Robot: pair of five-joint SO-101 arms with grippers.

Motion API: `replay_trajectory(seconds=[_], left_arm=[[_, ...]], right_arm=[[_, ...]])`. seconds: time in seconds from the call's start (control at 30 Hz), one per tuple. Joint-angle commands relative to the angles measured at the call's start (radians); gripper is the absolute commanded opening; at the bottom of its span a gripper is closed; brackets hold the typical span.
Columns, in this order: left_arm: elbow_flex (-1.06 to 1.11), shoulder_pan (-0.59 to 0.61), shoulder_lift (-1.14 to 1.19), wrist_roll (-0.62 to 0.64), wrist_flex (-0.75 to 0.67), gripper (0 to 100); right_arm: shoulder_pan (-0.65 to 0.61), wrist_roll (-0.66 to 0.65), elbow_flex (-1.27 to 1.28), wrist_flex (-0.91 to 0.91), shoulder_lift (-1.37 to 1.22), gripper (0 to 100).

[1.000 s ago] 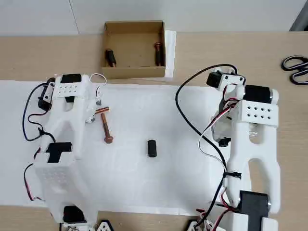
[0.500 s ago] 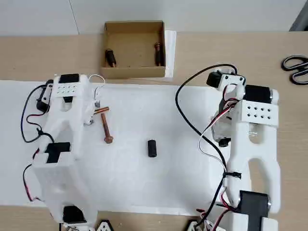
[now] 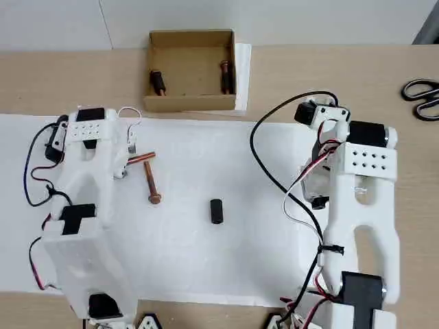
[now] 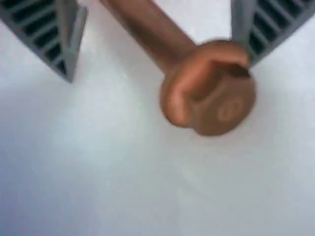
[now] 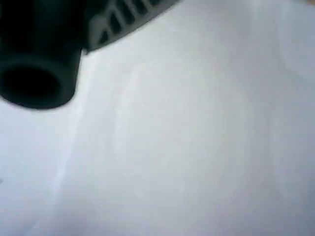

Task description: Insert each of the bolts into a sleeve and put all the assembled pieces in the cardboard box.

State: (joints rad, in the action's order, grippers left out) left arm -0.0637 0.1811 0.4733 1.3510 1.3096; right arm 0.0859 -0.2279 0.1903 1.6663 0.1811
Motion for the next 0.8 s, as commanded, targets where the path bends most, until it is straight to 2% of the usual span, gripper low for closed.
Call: replay_trajectory(seconds=[0.0,0.3,0.37,0.43,0.47,0.6,0.77], left_arm=[[0.039,0.011,-0.046,-0.008,-0.077,20],[0.113,0.011,-0.046,-0.011,-0.172,19],[0.113,0.011,-0.046,-0.011,-0.169,15],[0.113,0.011,-0.049,-0.011,-0.163,6],[0.107,0.011,-0.055,-0.011,-0.149,1],[0.053,0.008,-0.057,-0.011,-0.063,1],[-0.13,-0.005,-0.057,-0.012,0.143,1]], right_arm=[[-0.005,-0.008,-0.041,-0.005,0.004,0.4],[-0.005,-0.008,-0.041,-0.005,0.005,0.4],[-0.005,-0.008,-0.041,-0.005,0.005,0.4],[-0.005,-0.008,-0.041,-0.005,0.005,0.4],[-0.005,-0.008,-0.041,-0.005,0.005,0.4],[-0.005,-0.008,-0.041,-0.005,0.005,0.4],[-0.005,-0.008,-0.041,-0.005,0.005,0.4]])
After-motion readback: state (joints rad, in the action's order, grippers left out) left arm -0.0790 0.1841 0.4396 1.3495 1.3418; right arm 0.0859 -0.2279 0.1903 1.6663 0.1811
